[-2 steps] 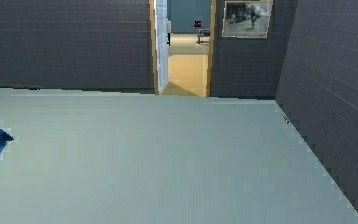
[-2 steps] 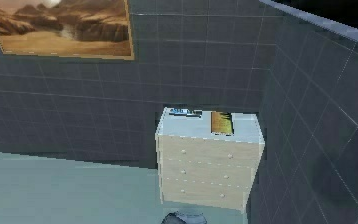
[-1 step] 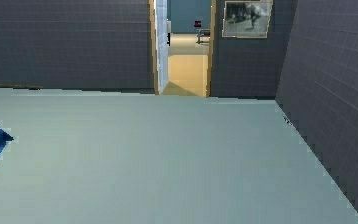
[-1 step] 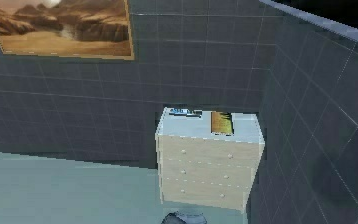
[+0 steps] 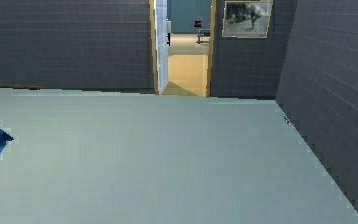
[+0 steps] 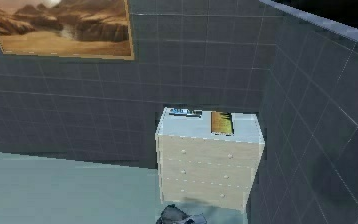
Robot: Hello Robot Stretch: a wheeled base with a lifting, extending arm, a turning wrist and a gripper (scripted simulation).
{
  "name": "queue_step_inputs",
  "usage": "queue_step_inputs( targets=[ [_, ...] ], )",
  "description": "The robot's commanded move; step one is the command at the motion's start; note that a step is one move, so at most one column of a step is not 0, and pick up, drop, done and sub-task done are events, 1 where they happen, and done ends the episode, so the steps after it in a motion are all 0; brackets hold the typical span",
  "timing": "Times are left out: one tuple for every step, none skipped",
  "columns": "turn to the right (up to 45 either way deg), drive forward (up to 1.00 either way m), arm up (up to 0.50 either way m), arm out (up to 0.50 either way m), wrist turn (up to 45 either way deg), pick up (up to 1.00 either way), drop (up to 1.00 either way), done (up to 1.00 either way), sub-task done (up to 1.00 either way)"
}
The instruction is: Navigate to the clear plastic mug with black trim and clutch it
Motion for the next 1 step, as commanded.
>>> queue_step_inputs(
  targets=[
    [0.0,0.00,0.00,0.00,0.0,0.00,0.00,1.00,0.00]
  ],
)
